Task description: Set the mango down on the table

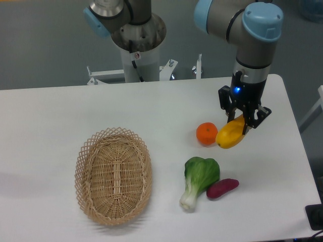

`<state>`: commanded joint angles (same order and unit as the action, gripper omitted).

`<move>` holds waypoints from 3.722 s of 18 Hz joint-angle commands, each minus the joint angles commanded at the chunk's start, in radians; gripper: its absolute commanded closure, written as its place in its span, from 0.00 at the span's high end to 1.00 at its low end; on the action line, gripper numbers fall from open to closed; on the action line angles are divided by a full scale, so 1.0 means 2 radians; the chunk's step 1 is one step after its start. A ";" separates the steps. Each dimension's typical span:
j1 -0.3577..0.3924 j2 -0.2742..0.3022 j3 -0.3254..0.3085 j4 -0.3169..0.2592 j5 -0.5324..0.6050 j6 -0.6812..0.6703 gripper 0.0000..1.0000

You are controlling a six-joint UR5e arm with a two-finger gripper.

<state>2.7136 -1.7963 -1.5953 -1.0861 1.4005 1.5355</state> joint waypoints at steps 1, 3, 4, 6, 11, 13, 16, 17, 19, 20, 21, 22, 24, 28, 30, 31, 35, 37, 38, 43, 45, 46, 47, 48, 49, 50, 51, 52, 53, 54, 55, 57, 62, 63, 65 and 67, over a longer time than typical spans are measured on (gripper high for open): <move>0.000 -0.001 -0.002 0.002 0.001 0.000 0.39; -0.002 -0.002 -0.008 0.004 0.002 0.000 0.39; -0.002 -0.002 -0.005 0.003 0.002 0.000 0.39; -0.001 -0.002 -0.005 0.004 0.002 0.000 0.39; -0.002 -0.008 -0.008 0.007 0.003 0.005 0.39; -0.003 -0.008 -0.012 0.007 0.003 0.008 0.39; -0.003 -0.020 -0.013 0.018 0.004 0.019 0.39; -0.003 -0.029 -0.012 0.030 0.005 0.023 0.39; -0.002 -0.043 -0.013 0.060 0.005 0.030 0.39; -0.002 -0.053 -0.013 0.068 0.008 0.038 0.39; -0.002 -0.064 -0.012 0.078 0.014 0.051 0.39; -0.002 -0.074 -0.012 0.092 0.022 0.064 0.39; -0.002 -0.093 -0.012 0.120 0.037 0.078 0.39; -0.001 -0.120 -0.012 0.143 0.040 0.096 0.39; 0.001 -0.126 -0.017 0.142 0.039 0.095 0.39; 0.002 -0.126 -0.025 0.142 0.039 0.096 0.39; 0.016 -0.128 -0.033 0.142 0.035 0.099 0.39; 0.017 -0.128 -0.038 0.142 0.035 0.110 0.39; 0.017 -0.128 -0.041 0.142 0.035 0.110 0.39; 0.016 -0.128 -0.050 0.142 0.037 0.113 0.43; 0.016 -0.128 -0.050 0.143 0.036 0.112 0.51; 0.016 -0.128 -0.048 0.143 0.036 0.112 0.58; 0.016 -0.128 -0.048 0.143 0.036 0.112 0.65; 0.016 -0.128 -0.048 0.143 0.035 0.111 0.72; 0.016 -0.127 -0.048 0.143 0.035 0.111 0.77; 0.016 -0.127 -0.047 0.143 0.031 0.111 0.84; 0.016 -0.127 -0.047 0.143 0.025 0.110 0.88; 0.016 -0.126 -0.047 0.143 0.021 0.109 0.92; 0.016 -0.125 -0.045 0.143 0.020 0.107 0.94; 0.016 -0.124 -0.043 0.143 0.020 0.107 0.96; 0.016 -0.123 -0.041 0.142 0.020 0.105 0.98; 0.014 -0.119 -0.032 0.137 0.022 0.104 0.99; 0.002 -0.110 0.043 0.034 0.026 0.097 0.99; 0.002 -0.110 0.062 0.002 0.026 0.097 1.00; 0.003 -0.106 0.098 -0.056 0.026 0.096 0.99; 0.004 -0.091 0.114 -0.093 0.025 0.097 1.00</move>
<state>2.7213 -1.9790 -1.3669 -1.2729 1.4496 1.7303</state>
